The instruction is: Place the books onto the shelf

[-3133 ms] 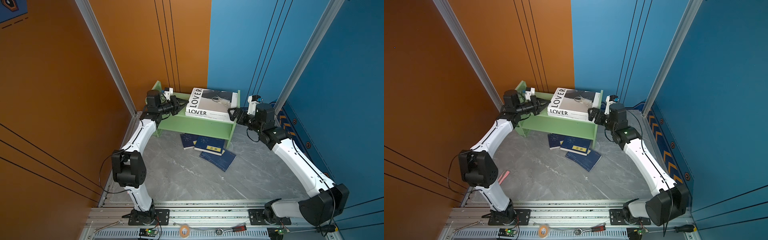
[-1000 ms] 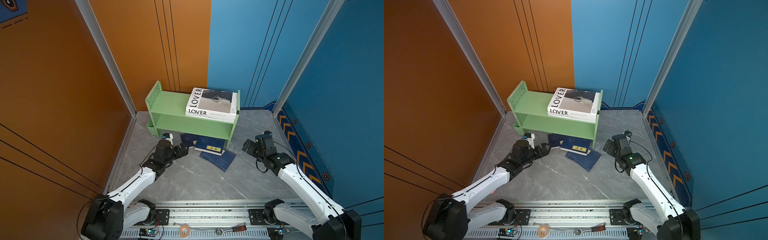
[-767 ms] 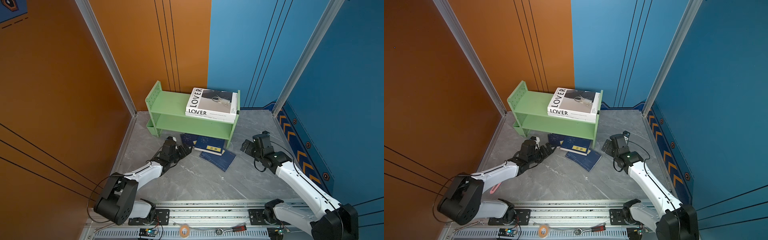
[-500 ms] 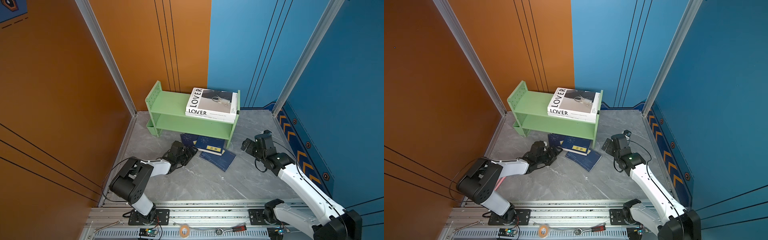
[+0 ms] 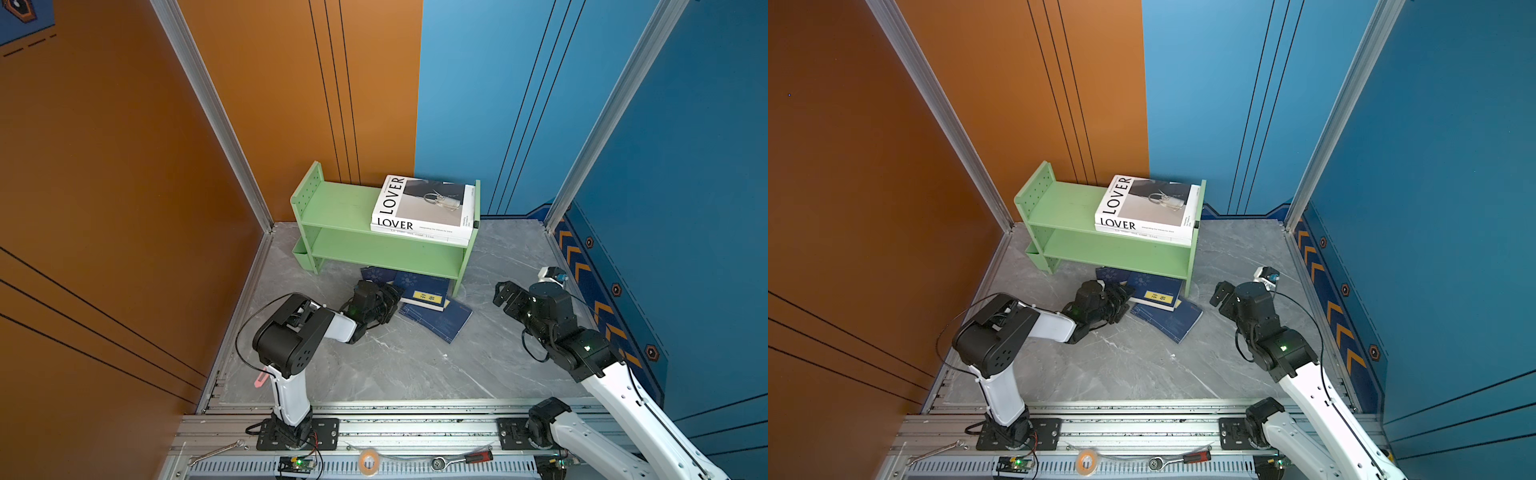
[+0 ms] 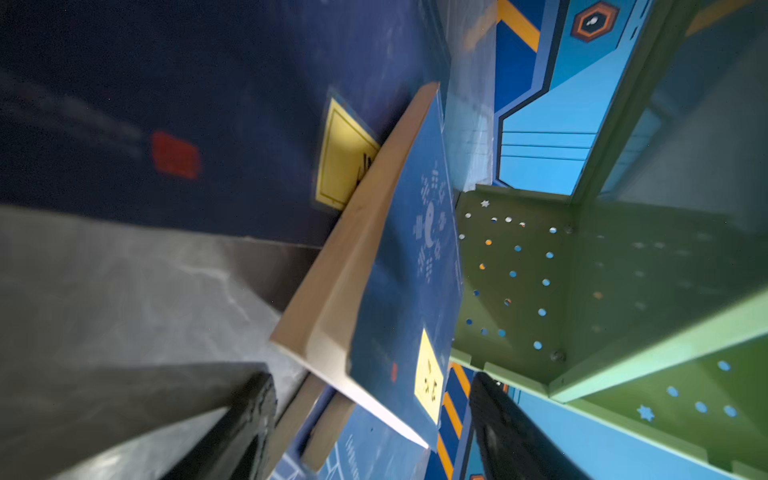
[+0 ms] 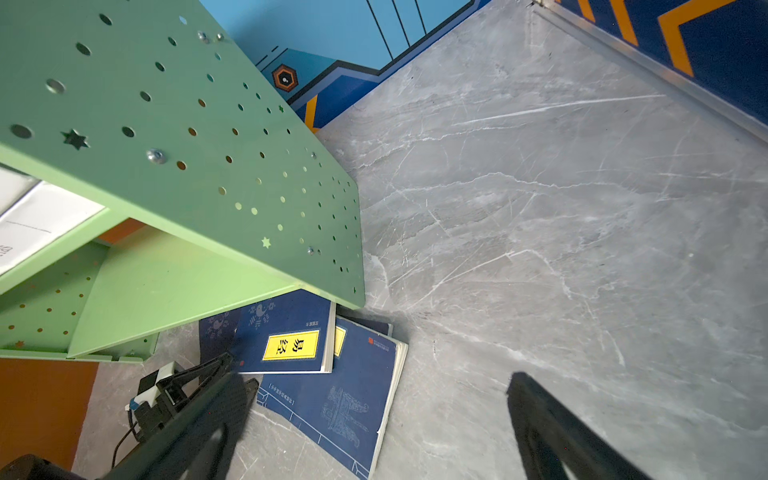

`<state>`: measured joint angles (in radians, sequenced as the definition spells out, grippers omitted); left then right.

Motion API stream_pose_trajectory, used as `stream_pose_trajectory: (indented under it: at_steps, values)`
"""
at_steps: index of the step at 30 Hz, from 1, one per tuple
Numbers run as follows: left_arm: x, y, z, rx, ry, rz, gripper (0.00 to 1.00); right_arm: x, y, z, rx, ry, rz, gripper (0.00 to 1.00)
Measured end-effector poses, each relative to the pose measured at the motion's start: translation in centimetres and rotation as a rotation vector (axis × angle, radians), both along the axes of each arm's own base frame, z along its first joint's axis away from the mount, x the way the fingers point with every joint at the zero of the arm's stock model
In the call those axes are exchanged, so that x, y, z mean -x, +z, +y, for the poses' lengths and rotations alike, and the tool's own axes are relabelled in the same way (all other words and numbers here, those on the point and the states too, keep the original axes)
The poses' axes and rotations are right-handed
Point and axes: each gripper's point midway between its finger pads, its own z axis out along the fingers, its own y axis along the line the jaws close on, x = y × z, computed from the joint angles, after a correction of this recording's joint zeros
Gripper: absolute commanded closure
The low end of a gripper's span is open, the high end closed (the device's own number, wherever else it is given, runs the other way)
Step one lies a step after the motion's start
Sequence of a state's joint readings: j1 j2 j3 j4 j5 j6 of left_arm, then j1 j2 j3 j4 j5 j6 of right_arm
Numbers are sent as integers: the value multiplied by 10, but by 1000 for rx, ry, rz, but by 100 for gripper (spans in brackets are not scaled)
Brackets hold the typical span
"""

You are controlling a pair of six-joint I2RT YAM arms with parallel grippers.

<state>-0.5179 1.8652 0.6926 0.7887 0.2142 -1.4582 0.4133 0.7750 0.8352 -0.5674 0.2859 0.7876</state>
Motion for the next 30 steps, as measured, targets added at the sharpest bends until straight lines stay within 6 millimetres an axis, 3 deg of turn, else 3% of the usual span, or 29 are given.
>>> stream_pose_trajectory:
  at_steps: [8, 14, 18, 22, 30]
  values:
    - [-12, -6, -6, 75, 42, -28, 45, 7, -4, -3, 20, -8, 20, 0]
    - [-14, -17, -4, 98, 71, -23, 78, 9, -6, -4, 30, -11, 28, 0]
    - [-12, -15, 0, 107, 83, -48, 92, 9, -6, -3, 28, -7, 28, 0]
    - [-7, -13, 12, 111, 95, -64, 99, 8, -9, 1, 32, 5, 39, 0]
    - [14, 5, 41, 114, 107, -78, 100, -1, -22, 28, 10, 104, 92, 0]
